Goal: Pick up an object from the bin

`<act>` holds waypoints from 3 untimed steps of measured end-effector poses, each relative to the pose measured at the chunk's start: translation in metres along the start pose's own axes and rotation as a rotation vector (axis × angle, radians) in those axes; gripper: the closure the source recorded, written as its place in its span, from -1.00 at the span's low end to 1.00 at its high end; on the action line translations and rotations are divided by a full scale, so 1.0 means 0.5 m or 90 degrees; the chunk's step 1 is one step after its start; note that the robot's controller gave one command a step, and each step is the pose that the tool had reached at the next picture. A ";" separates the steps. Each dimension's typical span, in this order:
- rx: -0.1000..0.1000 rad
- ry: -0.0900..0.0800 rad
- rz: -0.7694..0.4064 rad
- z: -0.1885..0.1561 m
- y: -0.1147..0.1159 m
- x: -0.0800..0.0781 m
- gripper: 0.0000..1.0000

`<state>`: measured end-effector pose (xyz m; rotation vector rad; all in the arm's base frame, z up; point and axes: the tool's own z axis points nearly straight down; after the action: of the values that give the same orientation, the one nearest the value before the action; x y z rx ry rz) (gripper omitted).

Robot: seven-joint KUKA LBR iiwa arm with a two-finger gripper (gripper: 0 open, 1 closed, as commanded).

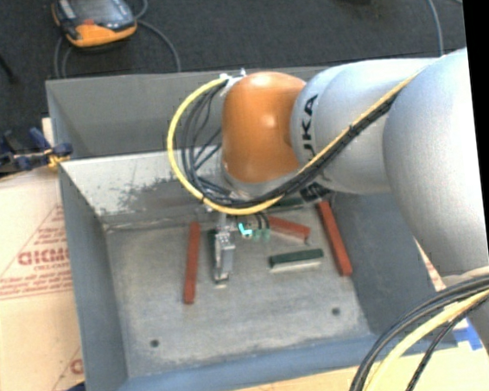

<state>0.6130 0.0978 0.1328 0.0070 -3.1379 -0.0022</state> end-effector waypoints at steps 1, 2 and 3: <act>0.000 -0.004 0.001 -0.008 0.000 -0.004 -1.00; 0.002 -0.009 -0.115 0.040 0.033 -0.021 -1.00; 0.001 -0.005 -0.219 0.098 0.051 -0.040 -1.00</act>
Offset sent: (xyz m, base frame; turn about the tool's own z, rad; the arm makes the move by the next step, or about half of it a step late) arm 0.0137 0.0445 -0.0628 -0.4159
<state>0.6326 0.1237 0.0837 0.5459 -3.0986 -0.0018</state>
